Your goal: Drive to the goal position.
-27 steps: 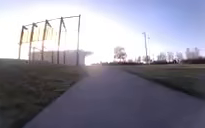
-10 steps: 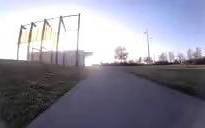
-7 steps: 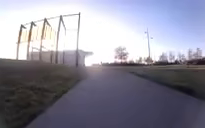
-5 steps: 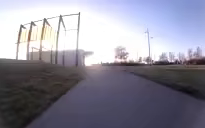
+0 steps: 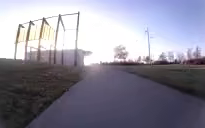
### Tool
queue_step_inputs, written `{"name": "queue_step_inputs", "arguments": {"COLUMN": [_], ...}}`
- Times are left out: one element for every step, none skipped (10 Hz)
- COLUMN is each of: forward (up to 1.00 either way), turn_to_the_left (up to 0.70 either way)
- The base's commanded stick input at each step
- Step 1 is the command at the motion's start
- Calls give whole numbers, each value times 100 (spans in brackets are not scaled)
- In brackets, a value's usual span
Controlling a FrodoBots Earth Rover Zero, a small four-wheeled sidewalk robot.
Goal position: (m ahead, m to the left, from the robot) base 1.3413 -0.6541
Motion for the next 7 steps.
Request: {"name": "queue_step_inputs", "arguments": {"forward": [50,50,50,50,50,50,50], "turn_to_the_left": [0,0,0,0,0,0,0]}}
